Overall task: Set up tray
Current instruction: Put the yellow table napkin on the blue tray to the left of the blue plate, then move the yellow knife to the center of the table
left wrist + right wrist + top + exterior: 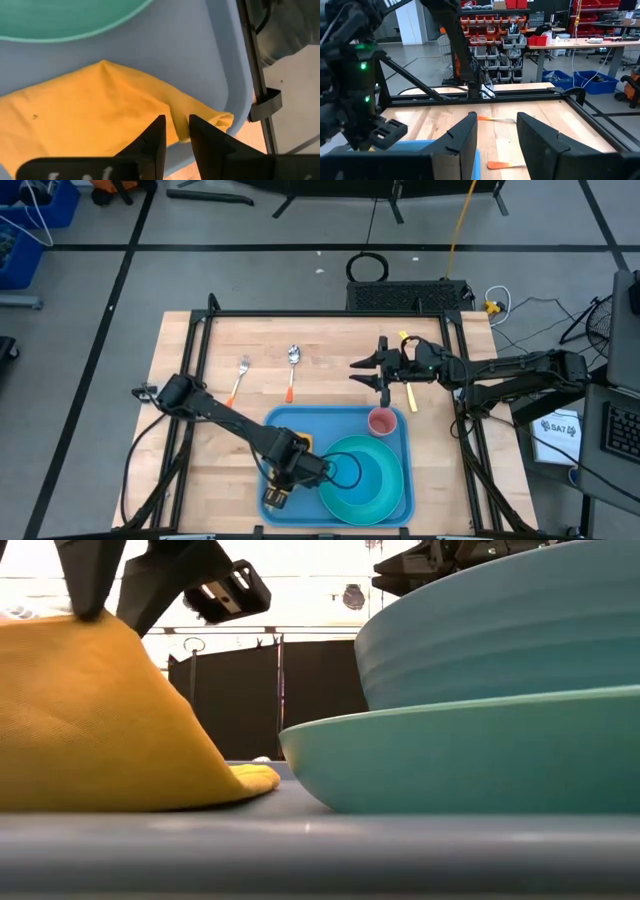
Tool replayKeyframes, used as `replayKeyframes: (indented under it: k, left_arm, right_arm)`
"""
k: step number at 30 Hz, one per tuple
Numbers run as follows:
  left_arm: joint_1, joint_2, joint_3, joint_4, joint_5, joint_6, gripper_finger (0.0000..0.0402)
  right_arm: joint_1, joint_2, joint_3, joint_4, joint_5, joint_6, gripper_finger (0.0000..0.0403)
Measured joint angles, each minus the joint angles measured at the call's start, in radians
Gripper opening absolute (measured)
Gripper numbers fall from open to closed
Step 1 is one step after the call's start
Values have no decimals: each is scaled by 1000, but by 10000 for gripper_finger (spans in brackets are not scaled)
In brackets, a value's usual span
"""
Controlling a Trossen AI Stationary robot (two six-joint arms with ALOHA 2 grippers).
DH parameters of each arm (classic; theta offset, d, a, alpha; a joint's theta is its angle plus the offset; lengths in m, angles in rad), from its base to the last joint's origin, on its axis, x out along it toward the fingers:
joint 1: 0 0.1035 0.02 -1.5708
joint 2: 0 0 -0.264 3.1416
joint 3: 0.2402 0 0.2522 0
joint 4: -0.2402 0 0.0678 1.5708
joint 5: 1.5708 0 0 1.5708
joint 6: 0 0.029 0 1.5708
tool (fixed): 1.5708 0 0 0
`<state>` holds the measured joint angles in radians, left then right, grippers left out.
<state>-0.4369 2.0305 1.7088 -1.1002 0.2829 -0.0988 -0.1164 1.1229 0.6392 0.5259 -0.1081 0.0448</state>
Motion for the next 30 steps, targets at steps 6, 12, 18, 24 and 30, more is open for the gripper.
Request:
replayKeyframes:
  k: [6,12,18,24,30]
  left_arm:
    - [29,-10,1,43,-21,-23,88]
    - [44,-11,1,55,-22,-36,88]
    - [38,-17,0,50,-31,-24,88]
    - [36,-102,0,69,-183,4,88]
    - [20,-254,-3,107,-399,19,88]
  right_arm:
    - [21,-2,0,9,-1,-8,132]
    - [34,-2,0,15,-1,-29,132]
    - [33,-2,0,14,-1,-34,132]
    - [34,-2,0,-4,-1,-32,132]
    - [33,-22,0,-7,-1,-50,132]
